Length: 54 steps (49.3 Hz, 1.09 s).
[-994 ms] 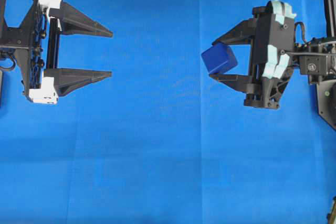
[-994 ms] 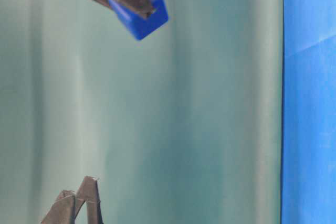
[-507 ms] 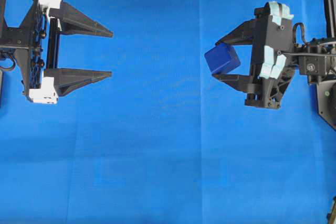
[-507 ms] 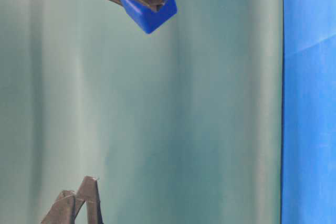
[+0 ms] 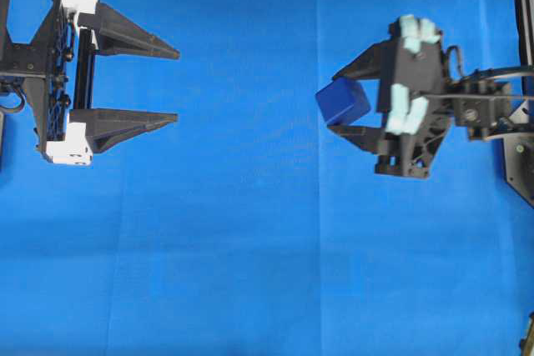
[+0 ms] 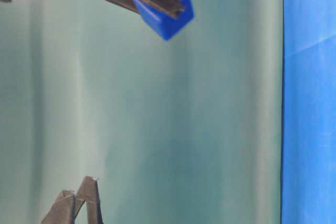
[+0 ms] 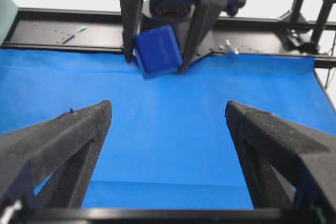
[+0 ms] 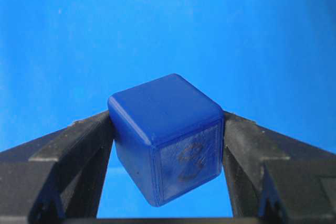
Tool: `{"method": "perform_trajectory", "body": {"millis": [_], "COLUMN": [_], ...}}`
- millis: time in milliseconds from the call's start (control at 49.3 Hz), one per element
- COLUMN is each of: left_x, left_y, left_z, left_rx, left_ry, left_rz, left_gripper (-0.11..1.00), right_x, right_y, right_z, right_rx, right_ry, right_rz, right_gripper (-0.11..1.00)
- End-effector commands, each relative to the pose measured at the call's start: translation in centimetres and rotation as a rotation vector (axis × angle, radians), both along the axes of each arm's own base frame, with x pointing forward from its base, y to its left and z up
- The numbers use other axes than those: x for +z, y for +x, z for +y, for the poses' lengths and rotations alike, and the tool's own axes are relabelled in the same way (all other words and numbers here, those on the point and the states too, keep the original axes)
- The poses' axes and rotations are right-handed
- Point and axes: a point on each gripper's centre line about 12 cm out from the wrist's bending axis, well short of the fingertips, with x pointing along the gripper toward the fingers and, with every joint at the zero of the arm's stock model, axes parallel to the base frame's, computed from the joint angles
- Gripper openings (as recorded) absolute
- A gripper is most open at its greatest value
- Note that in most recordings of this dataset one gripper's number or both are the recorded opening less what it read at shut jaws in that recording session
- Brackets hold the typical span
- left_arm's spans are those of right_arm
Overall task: Handover the blue block to the right arm after grasping it with the left arm, then place it in the designated position.
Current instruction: 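Rotate the right wrist and lower the cube toward the table center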
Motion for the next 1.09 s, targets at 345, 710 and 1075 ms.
{"method": "perform_trajectory", "body": {"millis": [345, 710, 1075], "left_x": [1.0, 1.0, 1.0], "left_y": [0.1, 0.1, 0.1], "left_z": [0.0, 0.0, 0.1], "left_rx": [0.0, 0.001, 0.005], "left_ry": [0.002, 0.002, -0.003], "left_rz": [-0.031, -0.031, -0.032], "left_gripper": [0.93, 0.93, 0.93], "right_x": [-2.9, -9.1, -13.3], "right_y": [3.4, 5.6, 6.9], "right_z": [0.4, 0.0, 1.2], "right_rx": [0.039, 0.0, 0.079], "right_ry": [0.023, 0.102, 0.157], "right_rz": [0.001, 0.082, 0.064], "right_gripper": [0.54, 0.54, 0.54]}}
